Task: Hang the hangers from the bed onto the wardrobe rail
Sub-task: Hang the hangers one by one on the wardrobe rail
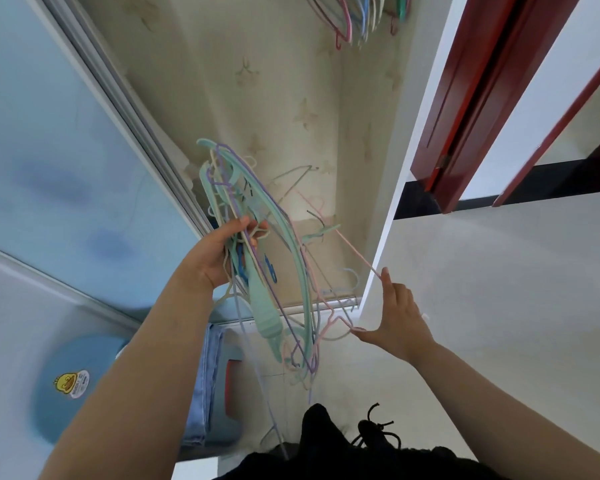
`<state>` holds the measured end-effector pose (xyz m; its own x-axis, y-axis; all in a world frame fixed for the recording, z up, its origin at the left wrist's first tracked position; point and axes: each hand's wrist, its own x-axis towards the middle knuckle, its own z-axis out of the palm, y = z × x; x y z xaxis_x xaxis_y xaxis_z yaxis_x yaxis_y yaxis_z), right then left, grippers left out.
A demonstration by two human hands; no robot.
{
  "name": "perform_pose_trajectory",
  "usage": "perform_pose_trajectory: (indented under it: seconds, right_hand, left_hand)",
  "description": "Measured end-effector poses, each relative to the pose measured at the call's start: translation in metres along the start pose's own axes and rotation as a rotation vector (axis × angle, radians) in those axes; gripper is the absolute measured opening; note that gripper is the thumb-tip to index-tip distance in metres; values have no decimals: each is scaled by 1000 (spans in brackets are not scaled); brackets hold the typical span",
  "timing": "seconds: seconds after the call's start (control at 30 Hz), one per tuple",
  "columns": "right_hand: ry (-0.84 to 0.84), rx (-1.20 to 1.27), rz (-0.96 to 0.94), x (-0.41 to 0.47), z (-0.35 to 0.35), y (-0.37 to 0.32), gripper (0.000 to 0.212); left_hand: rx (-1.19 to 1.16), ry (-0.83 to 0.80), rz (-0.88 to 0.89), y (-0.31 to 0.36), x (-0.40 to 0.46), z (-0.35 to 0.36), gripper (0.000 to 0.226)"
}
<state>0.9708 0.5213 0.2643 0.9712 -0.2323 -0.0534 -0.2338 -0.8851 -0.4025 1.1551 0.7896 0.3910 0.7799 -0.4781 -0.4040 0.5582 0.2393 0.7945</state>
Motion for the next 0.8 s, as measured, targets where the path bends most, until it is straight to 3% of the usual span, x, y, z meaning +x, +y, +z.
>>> perform_pose_trajectory:
  seconds: [0.13,0.2,0.3,0.4,0.5,0.6,0.7,0.8]
  right_hand:
    - [98,-161,-114,12,-17,17,130]
    - [119,-169,-177,17,-29,20,128]
    - [181,-245,-259,22,-45,20,122]
    - [264,-301,-279,24,-59,20,114]
    - [337,-350,-248,27,-68,22,114]
    - [301,-368,-210,29,-75,25,114]
    - [175,-299,-220,30,-82,31,114]
    - [44,-204,-226,36,-78,31,117]
  left_hand:
    - [26,52,-62,-10,0,9,22]
    - [22,35,-87,-12,1,10,21]
    - [28,34,-101,-15,5,14,45]
    - [65,81,-100,-15,10,19,24]
    - [98,113,-96,-12,10,20,20]
    - [64,133,-93,-9,9,17,28]
    - [-33,82,-60,-9,5,14,51]
    - [-139,33,-33,-11,1,14,26]
